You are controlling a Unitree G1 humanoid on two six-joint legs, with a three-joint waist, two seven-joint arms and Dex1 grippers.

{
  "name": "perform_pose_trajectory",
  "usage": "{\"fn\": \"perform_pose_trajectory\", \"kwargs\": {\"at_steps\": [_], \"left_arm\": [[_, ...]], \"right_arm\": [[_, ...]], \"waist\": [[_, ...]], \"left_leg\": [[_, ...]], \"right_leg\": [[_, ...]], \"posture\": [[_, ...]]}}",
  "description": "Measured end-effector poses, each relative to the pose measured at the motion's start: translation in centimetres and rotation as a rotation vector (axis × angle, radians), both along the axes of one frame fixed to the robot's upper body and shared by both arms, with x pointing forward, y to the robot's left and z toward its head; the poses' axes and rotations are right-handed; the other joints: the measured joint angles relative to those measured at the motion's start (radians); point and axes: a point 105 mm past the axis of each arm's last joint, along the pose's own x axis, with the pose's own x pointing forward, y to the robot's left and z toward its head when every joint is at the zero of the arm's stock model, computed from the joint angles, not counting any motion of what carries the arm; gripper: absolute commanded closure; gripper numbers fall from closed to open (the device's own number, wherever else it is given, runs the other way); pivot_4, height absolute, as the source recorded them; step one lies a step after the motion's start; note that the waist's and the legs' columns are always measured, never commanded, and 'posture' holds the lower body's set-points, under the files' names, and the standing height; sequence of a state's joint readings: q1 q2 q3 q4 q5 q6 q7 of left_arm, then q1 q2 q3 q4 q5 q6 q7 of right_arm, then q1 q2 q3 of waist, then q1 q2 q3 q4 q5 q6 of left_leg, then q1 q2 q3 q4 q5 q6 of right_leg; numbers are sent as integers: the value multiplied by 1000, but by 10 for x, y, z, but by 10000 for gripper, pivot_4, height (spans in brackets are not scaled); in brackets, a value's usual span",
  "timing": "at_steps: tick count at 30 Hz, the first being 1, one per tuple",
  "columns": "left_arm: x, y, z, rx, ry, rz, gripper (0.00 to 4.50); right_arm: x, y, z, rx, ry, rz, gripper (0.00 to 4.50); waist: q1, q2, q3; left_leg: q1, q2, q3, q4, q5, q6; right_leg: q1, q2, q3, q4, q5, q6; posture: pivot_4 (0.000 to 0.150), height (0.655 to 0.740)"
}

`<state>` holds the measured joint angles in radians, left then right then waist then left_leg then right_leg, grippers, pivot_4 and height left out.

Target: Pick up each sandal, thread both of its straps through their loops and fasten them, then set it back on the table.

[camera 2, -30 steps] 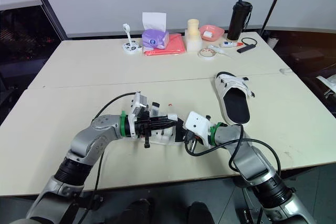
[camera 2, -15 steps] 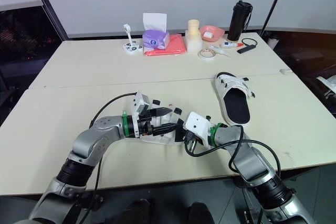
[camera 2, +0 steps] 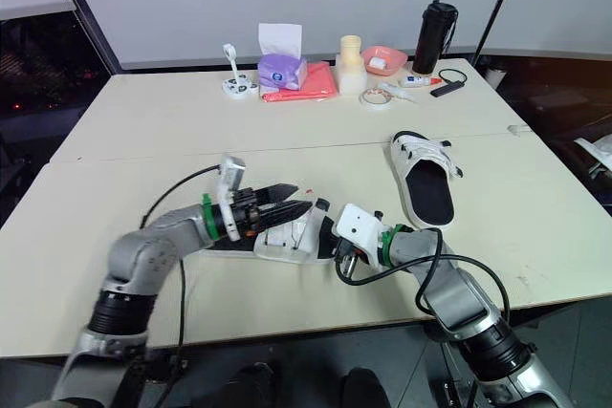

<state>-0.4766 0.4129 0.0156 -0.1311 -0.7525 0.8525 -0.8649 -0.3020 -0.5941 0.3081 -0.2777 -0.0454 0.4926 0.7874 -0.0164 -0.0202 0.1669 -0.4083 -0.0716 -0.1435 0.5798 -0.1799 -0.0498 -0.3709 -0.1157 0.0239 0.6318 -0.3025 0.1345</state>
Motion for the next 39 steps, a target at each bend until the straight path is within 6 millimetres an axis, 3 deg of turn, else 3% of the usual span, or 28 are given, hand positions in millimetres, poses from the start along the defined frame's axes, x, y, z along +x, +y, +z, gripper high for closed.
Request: {"fn": "perform_pose_trajectory", "kwargs": {"at_steps": [3,6,10,15,18,30,33,39], "left_arm": [[-4,17,10,21,35,-89,5286],[12,27,30,10,25,-107,5286],[43,12,50,30,-59,-117,5286],[63,-27,27,184,-96,-213,5286],[69,-41,11,282,-114,-258,5286],[58,-54,-19,441,-79,-423,5286],[57,-55,-20,450,-78,-433,13528],[54,-60,-22,458,-77,-454,42267]], "right_arm": [[1,-1,0,0,1,-4,45000],[1,-2,-1,1,3,-9,45000],[3,0,-1,3,1,-5,45000],[3,2,0,7,-7,7,45000],[3,2,0,7,-6,6,45000],[-1,0,-2,18,-20,-23,45000],[-1,0,-2,19,-26,-30,45000],[-1,0,-1,20,-29,-38,45000]], "waist": [[2,-1,0],[4,-1,0],[3,-4,-1],[-4,-4,0],[-3,-5,0],[0,-5,0],[1,-5,0],[1,-5,0]], "left_leg": [[0,0,0,0,0,0],[1,0,-1,0,0,0],[1,0,0,1,0,0],[0,0,2,0,0,0],[-1,0,2,0,0,0],[-1,0,2,0,0,0],[-1,0,1,0,0,0],[-1,0,1,0,0,0]], "right_leg": [[-1,0,0,0,-1,-3],[-1,0,-1,0,-1,-4],[0,0,-1,0,0,-3],[-1,0,-1,0,2,2],[-2,1,-1,0,2,2],[-1,0,-1,0,3,4],[-1,0,-1,0,3,4],[-1,0,-1,0,3,5]], "posture": [[1500,7400],[1500,7400],[1500,7400],[1500,7400],[1500,7400],[1500,7400],[1500,7400],[1500,7400]]}}
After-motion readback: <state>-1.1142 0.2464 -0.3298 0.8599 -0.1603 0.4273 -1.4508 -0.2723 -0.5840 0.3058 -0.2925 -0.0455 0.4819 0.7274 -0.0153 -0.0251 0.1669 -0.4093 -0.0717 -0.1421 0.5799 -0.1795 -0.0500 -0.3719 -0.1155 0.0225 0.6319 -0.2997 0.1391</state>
